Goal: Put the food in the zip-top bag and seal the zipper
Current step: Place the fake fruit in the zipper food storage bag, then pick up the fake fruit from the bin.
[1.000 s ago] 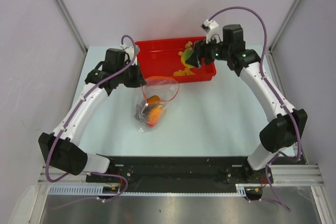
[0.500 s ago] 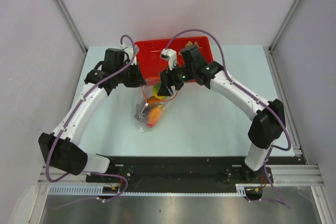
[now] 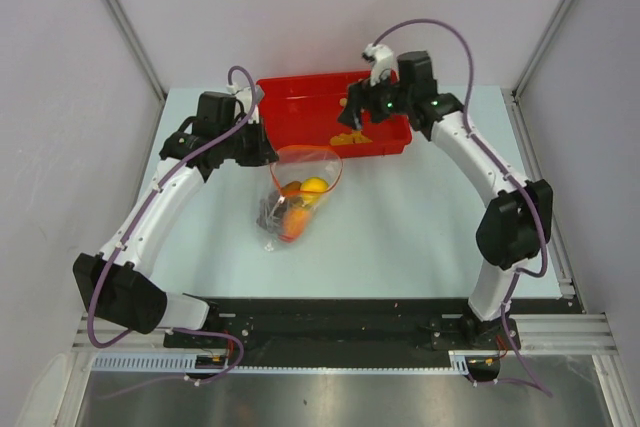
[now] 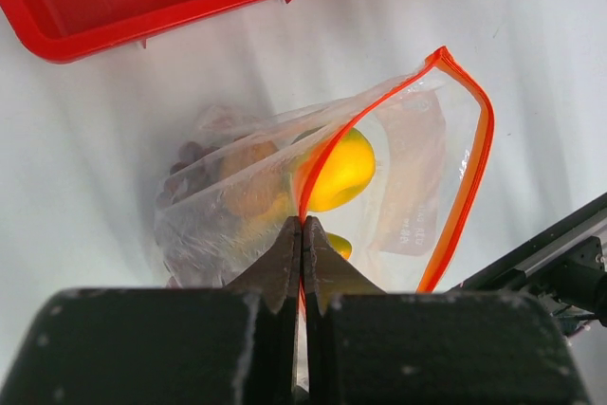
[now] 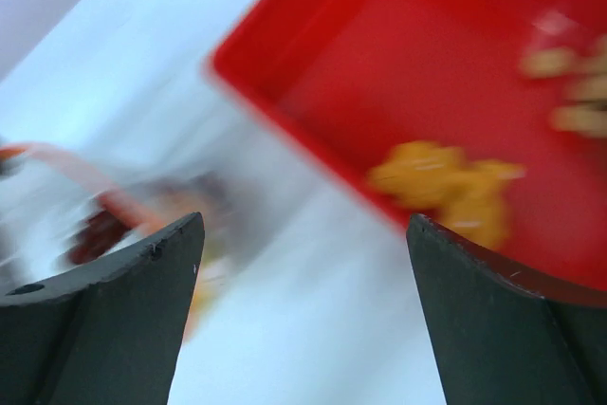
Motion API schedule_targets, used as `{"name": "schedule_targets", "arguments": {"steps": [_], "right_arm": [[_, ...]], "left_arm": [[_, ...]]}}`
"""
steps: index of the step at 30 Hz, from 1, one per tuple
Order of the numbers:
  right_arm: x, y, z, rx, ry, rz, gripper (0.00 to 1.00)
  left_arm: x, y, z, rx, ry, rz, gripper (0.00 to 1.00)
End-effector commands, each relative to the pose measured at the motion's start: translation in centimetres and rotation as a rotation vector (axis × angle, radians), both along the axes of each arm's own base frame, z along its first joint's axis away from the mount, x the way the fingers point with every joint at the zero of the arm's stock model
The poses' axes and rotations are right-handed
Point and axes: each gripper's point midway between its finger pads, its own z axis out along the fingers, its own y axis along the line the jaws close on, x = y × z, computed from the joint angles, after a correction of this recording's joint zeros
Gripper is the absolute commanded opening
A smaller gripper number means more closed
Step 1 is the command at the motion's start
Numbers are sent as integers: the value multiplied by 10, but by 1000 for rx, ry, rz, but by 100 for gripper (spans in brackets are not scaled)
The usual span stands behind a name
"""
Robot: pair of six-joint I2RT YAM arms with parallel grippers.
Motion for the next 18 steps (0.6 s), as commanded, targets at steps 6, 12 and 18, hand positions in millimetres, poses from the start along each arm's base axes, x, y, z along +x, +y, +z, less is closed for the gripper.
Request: {"name": "schedule_targets", "arguments": {"steps": [6, 12, 18], "right_arm": [[163, -129, -39, -439, -512, -246, 95], [200, -127, -83, -526, -580, -195, 85], [240, -116, -109, -558, -615, -237, 83]], "left_arm": [[1, -1, 28, -62, -73, 8, 0], [2, 0, 24, -60, -65, 15, 0], [1, 1, 21, -64, -55, 15, 0]]}}
